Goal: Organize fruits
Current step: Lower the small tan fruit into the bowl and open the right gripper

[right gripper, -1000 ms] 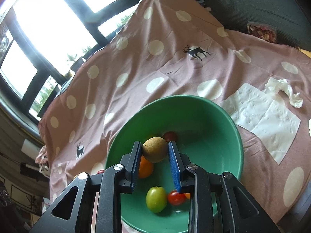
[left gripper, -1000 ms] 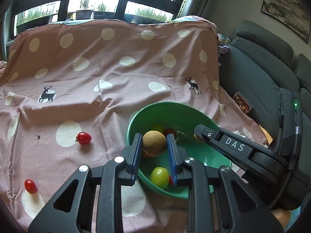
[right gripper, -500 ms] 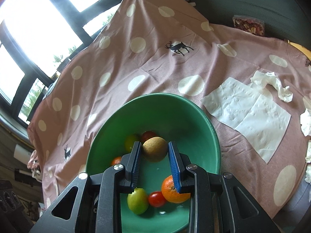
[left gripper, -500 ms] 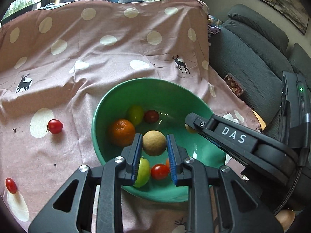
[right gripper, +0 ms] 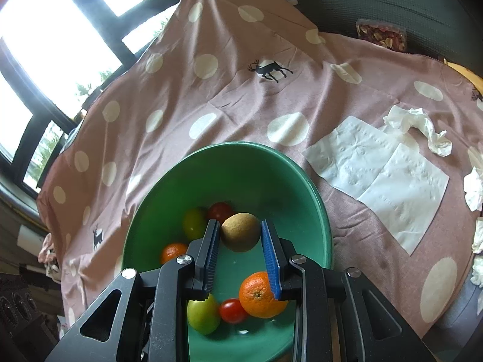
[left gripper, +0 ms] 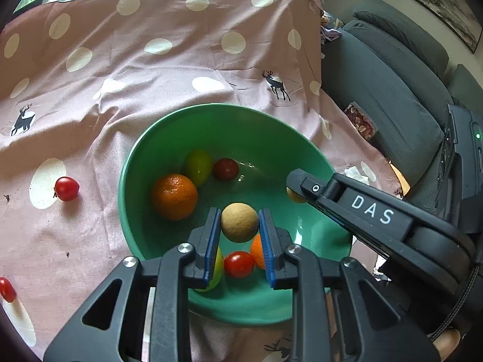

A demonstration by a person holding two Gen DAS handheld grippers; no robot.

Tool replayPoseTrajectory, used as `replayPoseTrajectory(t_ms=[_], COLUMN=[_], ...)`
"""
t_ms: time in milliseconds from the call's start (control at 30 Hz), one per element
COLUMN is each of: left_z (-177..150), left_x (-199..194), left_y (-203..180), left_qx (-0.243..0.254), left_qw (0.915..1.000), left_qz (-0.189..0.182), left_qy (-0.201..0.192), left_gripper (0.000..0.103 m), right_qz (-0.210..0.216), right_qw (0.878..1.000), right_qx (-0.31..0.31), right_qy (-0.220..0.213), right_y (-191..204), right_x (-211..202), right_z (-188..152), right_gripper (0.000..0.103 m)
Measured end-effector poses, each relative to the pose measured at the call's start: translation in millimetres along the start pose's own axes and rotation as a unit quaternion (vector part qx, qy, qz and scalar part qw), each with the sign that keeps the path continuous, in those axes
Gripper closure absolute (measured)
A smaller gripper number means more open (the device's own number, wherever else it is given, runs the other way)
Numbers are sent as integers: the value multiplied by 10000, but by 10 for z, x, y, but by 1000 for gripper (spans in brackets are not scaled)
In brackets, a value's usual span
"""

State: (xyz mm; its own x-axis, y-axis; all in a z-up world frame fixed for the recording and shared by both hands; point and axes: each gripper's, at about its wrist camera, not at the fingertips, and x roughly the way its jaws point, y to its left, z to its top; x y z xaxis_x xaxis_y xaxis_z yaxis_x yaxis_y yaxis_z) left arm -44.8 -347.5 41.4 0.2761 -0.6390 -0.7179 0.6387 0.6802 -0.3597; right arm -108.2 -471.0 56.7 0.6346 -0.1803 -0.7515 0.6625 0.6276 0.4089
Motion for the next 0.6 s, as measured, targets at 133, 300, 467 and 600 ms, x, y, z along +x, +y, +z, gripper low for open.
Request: replayPoseTrajectory(t_ms=[133,300,467,600], left_z=[-6,-5,-4,-2], left_x=[31,63,87,94], left_y=[4,7,15,14], left_qx=[3,24,62,33], left_qw=[10000,10000,9998,9998], left_qz=[-1,33,104,143], left_qy=[53,85,125,158], left_gripper=[78,78,78,78], right_qz=[-71,-138,-158,-191], right_qw=[10000,9999,9998,9997], right_qx=[-22,-59,-83,-118], right_qy=[-15,-21,-19,-11], right_y=[1,0,4,9], right_x=[-4,0,2,6], right_z=[-3,1,-2,-6], right_gripper=[72,72,72,72])
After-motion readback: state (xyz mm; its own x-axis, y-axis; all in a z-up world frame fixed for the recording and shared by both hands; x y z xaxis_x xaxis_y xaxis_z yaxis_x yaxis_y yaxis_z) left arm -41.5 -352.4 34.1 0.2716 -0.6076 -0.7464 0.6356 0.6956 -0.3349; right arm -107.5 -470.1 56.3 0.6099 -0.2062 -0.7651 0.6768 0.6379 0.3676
